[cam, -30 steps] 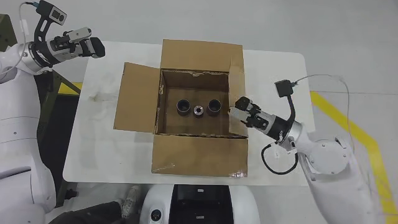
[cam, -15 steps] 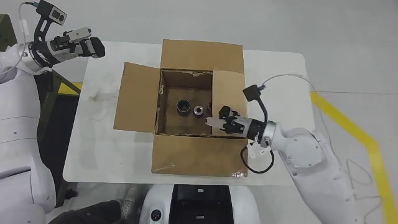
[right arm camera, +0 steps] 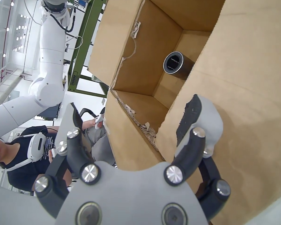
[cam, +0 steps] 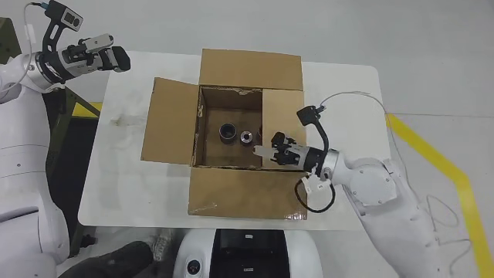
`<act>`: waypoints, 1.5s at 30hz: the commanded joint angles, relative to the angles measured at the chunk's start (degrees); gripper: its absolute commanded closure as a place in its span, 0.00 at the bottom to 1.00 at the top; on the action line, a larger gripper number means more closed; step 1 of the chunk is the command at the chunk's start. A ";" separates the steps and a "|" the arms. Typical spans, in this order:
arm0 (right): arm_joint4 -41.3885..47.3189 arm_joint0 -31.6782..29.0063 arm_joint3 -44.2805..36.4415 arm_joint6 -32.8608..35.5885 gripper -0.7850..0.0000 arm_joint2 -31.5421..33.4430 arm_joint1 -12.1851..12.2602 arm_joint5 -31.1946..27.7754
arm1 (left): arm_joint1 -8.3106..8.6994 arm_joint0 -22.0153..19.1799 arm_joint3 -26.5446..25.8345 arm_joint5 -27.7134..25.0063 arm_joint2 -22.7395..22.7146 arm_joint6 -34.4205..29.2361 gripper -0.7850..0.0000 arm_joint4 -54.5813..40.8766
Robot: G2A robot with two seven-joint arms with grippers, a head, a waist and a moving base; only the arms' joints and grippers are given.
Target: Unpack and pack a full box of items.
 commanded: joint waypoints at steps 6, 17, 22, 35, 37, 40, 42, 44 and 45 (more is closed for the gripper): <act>1.53 -0.21 -1.32 -1.41 0.00 2.17 0.33 -0.90 | 0.00 0.00 0.00 0.00 0.00 0.00 0.00 0.00; 2.51 -8.84 -3.98 -4.04 0.00 14.78 2.07 -0.86 | 0.00 0.00 0.00 0.00 0.00 0.00 0.00 0.00; 4.12 -13.79 -4.56 -5.41 0.00 20.95 2.70 -1.89 | 0.00 0.00 0.00 0.00 0.00 0.00 0.00 0.00; 7.53 -19.37 -5.89 -6.63 0.00 28.63 3.45 -4.04 | 0.00 0.00 0.00 0.00 0.00 0.00 0.00 0.00; 7.91 -19.41 -5.84 -6.69 0.00 28.99 3.50 -4.21 | 0.00 0.00 0.00 0.00 0.00 0.00 0.00 0.00; 8.13 -19.36 -5.79 -6.61 0.00 29.12 3.53 -4.30 | 0.00 0.00 0.00 0.00 0.00 0.00 0.00 0.00; 8.13 -19.36 -5.79 -6.61 0.00 29.12 3.53 -4.30 | 0.00 0.00 0.00 0.00 0.00 0.00 0.00 0.00; 8.13 -19.36 -5.79 -6.61 0.00 29.12 3.53 -4.30 | 0.00 0.00 0.00 0.00 0.00 0.00 0.00 0.00; 8.13 -19.36 -5.79 -6.61 0.00 29.12 3.53 -4.30 | 0.00 0.00 0.00 0.00 0.00 0.00 0.00 0.00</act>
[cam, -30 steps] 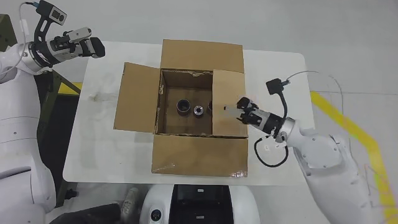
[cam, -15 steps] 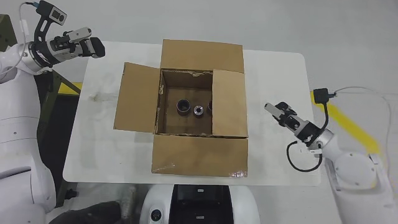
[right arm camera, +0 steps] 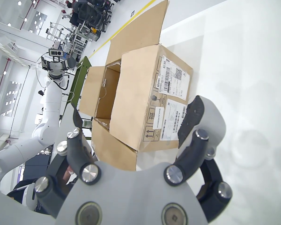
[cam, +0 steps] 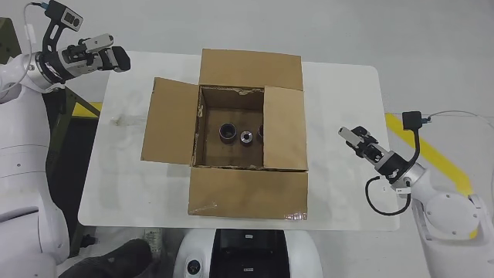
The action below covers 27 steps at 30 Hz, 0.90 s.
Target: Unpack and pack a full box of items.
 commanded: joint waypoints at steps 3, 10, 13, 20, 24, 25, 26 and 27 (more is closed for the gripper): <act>-0.01 0.00 0.00 0.00 0.00 0.00 0.00 0.01 | 0.00 0.00 0.00 0.00 0.00 0.00 0.00 0.00; -0.01 0.00 0.00 0.00 0.00 0.00 0.00 0.01 | 0.00 0.00 0.00 0.00 0.00 0.00 0.00 0.00; -0.01 0.00 0.00 0.00 0.00 0.00 0.00 0.01 | 0.00 0.00 0.00 0.00 0.00 0.00 0.00 0.00; -0.01 0.00 0.00 0.00 0.00 0.00 0.00 0.01 | -0.03 0.31 -0.06 -0.22 0.12 0.49 0.00 0.11; -0.01 0.00 0.00 0.00 0.00 0.00 0.00 0.01 | -0.11 4.00 -2.54 -1.63 1.71 3.81 0.00 2.37; -0.01 0.00 0.00 0.00 0.00 0.00 0.00 0.01 | -0.05 4.71 -3.04 -2.17 1.99 4.27 0.00 3.38; -0.01 0.00 0.00 0.00 0.00 0.00 0.00 0.01 | 0.00 5.38 -3.31 -2.72 2.24 4.68 0.00 4.03; -0.01 0.00 0.00 0.00 0.00 0.00 0.00 0.01 | 0.03 6.00 -3.29 -3.02 2.48 5.04 0.00 4.31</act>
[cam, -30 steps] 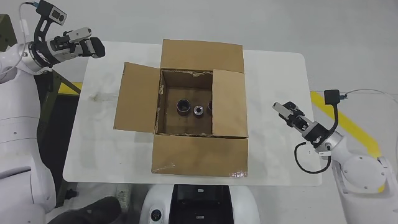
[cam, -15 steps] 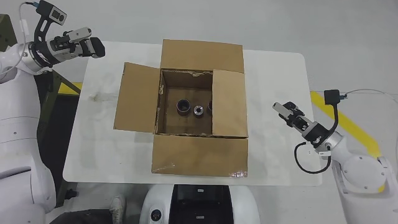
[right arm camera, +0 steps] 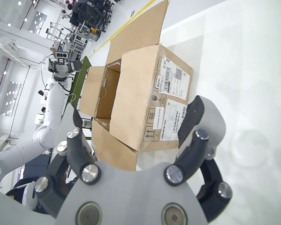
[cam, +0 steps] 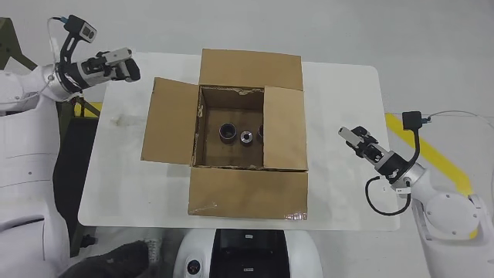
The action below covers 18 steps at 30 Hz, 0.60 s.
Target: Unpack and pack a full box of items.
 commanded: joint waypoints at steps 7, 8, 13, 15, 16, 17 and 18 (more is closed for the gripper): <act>0.00 0.00 0.00 0.00 0.00 0.00 0.00 0.00 | 0.39 3.66 0.36 -0.94 0.74 1.19 0.00 0.39; 0.00 0.00 0.00 0.00 0.00 0.00 0.00 0.00 | 0.37 4.17 0.56 -0.44 0.85 1.51 0.00 -0.30; 0.00 0.00 0.00 0.00 0.00 0.00 0.00 0.00 | 0.21 5.66 1.68 1.85 2.09 2.43 0.00 -3.58; 0.00 0.00 0.00 0.00 0.00 0.00 0.00 0.00 | 0.13 5.68 2.10 2.10 2.82 2.62 0.00 -4.13; 0.00 0.00 0.00 0.00 0.00 0.00 0.00 0.00 | 0.07 5.61 2.38 2.22 3.23 2.93 0.00 -4.35; 0.00 0.00 0.00 0.00 0.00 0.00 0.00 0.00 | 0.01 5.49 2.58 2.19 3.69 3.22 0.00 -4.43; 0.00 0.00 0.00 0.00 0.00 0.00 0.00 0.00 | -0.09 5.35 2.84 2.47 4.15 3.51 0.00 -5.07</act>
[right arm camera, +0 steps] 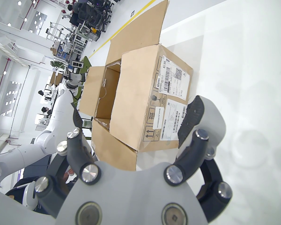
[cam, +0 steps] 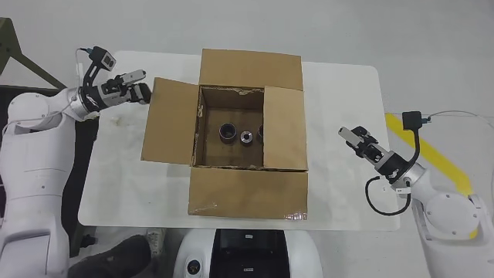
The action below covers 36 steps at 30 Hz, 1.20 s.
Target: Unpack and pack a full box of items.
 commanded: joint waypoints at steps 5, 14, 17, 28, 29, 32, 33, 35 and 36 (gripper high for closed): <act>0.00 0.00 0.00 0.00 0.00 0.00 0.00 0.00 | -0.44 -0.99 0.32 1.03 2.29 0.59 0.00 -3.01; 0.00 0.00 0.00 0.00 0.00 0.00 0.00 0.00 | -0.46 -1.49 -2.49 2.77 3.01 0.69 0.00 -6.37; 0.00 0.00 0.00 0.00 0.00 0.00 0.00 0.00 | -0.55 -1.79 -3.94 3.45 3.48 1.31 0.00 -7.46; 0.00 0.00 0.00 0.00 0.00 0.00 0.00 0.00 | -1.56 -5.09 -7.23 3.03 9.19 2.61 0.00 -8.46; 0.00 0.00 0.00 0.00 0.00 0.00 0.00 0.00 | -1.66 -5.60 -7.40 2.19 10.19 2.86 0.00 -6.75; 0.00 0.00 0.00 0.00 0.00 0.00 0.00 0.00 | -2.13 -6.82 -7.51 1.00 12.69 3.68 0.00 -5.63; 0.00 0.00 0.00 0.00 0.00 0.00 0.00 0.00 | -2.27 -7.24 -7.62 0.59 13.41 3.90 0.00 -5.28; 0.00 0.00 0.00 0.00 0.00 0.00 0.00 0.00 | -2.59 -7.96 -7.78 0.09 14.79 4.30 0.00 -5.23; 0.00 0.00 0.00 0.00 0.00 0.00 0.00 0.00 | -2.74 -8.27 -7.78 -0.01 15.42 4.50 0.00 -5.33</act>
